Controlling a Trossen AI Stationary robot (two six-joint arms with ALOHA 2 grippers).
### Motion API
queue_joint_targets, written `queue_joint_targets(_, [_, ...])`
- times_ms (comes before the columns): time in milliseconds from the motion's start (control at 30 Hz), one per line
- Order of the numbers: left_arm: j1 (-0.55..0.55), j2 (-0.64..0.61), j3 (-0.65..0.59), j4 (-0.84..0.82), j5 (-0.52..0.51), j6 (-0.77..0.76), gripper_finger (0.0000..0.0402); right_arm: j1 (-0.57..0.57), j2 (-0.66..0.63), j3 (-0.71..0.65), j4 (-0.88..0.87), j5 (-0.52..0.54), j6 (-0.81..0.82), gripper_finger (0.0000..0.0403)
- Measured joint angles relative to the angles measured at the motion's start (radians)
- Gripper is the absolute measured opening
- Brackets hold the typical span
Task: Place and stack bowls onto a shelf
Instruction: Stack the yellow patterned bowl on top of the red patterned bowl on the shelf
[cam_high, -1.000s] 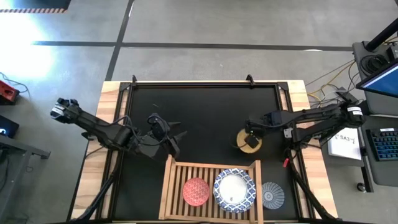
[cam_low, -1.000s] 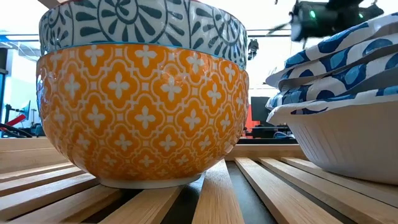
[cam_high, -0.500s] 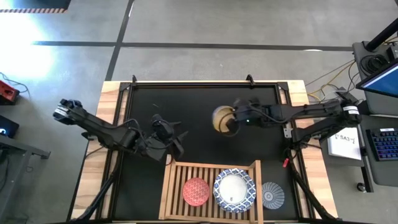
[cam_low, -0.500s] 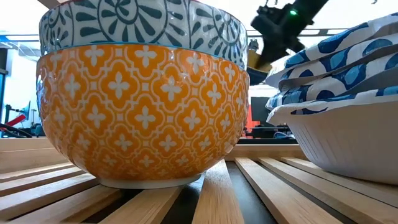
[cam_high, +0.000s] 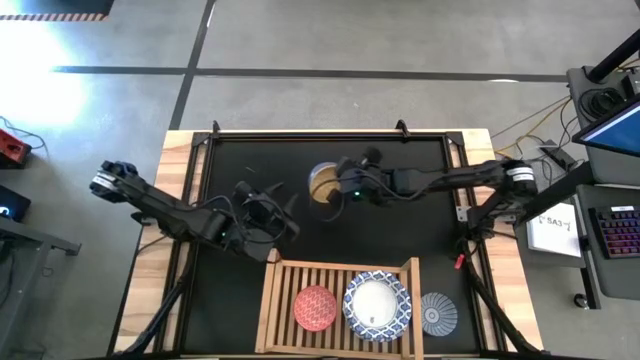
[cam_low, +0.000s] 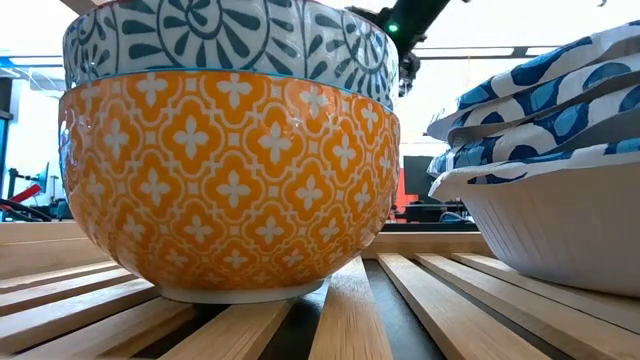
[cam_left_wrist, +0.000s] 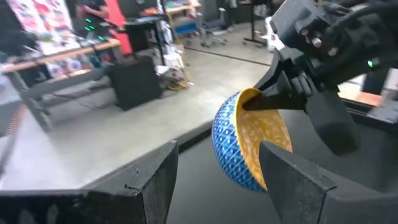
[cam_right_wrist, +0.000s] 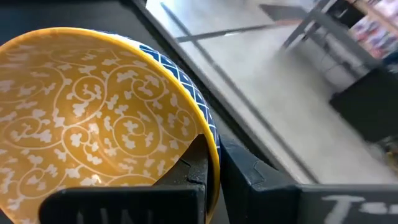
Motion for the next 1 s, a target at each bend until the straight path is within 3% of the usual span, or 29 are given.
queue_joint_targets(167, [0.001, 0.026, 0.000, 0.000, -0.113, 0.060, 0.0208, 0.002, 0.072, 0.104, 0.011, 0.080, -0.079, 0.0013])
queue_joint_targets(367, [0.003, 0.086, 0.000, -0.003, -0.291, 0.157, 0.0208, 0.024, 0.108, 0.163, 0.113, 0.105, -0.195, 0.0013])
queue_joint_targets(633, [0.026, 0.112, 0.000, -0.005, -0.300, 0.118, 0.0208, 0.071, 0.108, 0.165, 0.294, 0.129, -0.362, 0.0013])
queue_joint_targets(1000, [0.053, 0.111, 0.000, 0.048, -0.295, 0.090, 0.0208, 0.087, 0.128, 0.165, 0.401, 0.114, -0.412, 0.0013])
